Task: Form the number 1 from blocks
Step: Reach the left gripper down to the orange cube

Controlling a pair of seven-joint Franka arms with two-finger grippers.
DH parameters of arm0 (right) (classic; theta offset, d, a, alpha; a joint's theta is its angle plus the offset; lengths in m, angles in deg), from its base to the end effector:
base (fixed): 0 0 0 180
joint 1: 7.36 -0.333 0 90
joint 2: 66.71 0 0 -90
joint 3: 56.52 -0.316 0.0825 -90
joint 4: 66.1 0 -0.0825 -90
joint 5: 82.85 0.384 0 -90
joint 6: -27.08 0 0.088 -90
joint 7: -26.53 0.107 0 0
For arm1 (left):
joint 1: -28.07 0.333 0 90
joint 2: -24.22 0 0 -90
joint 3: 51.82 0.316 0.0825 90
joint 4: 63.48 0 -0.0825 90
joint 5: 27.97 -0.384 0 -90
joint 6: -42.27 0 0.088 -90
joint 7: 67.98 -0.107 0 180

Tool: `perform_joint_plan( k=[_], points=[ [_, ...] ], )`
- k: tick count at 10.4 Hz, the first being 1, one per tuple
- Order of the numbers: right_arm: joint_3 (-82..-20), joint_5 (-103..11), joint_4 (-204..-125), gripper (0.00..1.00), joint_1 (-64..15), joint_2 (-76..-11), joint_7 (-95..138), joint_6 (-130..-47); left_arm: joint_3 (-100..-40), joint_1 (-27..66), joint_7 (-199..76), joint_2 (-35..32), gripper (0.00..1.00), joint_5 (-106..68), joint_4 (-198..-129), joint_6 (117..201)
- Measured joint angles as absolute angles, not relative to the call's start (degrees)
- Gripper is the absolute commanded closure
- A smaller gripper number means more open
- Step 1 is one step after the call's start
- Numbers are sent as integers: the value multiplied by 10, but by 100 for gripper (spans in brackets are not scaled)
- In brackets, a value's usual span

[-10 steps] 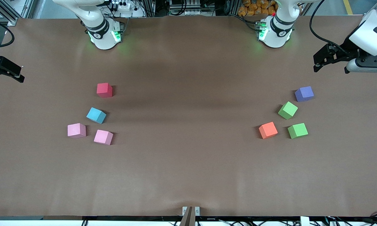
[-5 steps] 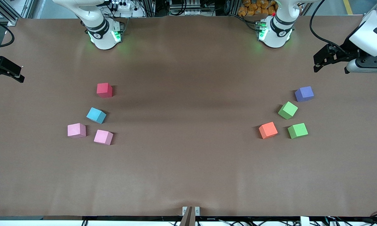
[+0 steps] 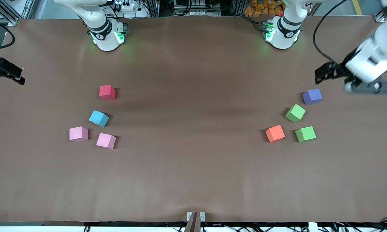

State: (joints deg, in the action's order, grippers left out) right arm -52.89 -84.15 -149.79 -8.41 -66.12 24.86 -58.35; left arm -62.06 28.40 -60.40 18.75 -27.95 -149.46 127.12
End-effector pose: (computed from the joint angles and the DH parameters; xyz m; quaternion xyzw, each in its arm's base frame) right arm 0.5491 -0.0271 0.6633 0.9998 -0.0090 0.0096 0.0120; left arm 0.5652 -0.0938 0.5969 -0.9981 0.0204 0.0575 0.0001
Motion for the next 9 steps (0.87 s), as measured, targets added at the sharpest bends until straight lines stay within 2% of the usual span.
perform_joint_plan(
  k=[5, 9],
  points=[
    [-529, -841, -1497, 0, -84, -661, 249, -584, -620, 284, -580, 118, 0, -279, -1592, 1409],
    [-529, -841, -1497, 0, -84, -658, 249, -585, -620, 284, -553, 12, 0, -280, -1598, 1478]
  ],
)
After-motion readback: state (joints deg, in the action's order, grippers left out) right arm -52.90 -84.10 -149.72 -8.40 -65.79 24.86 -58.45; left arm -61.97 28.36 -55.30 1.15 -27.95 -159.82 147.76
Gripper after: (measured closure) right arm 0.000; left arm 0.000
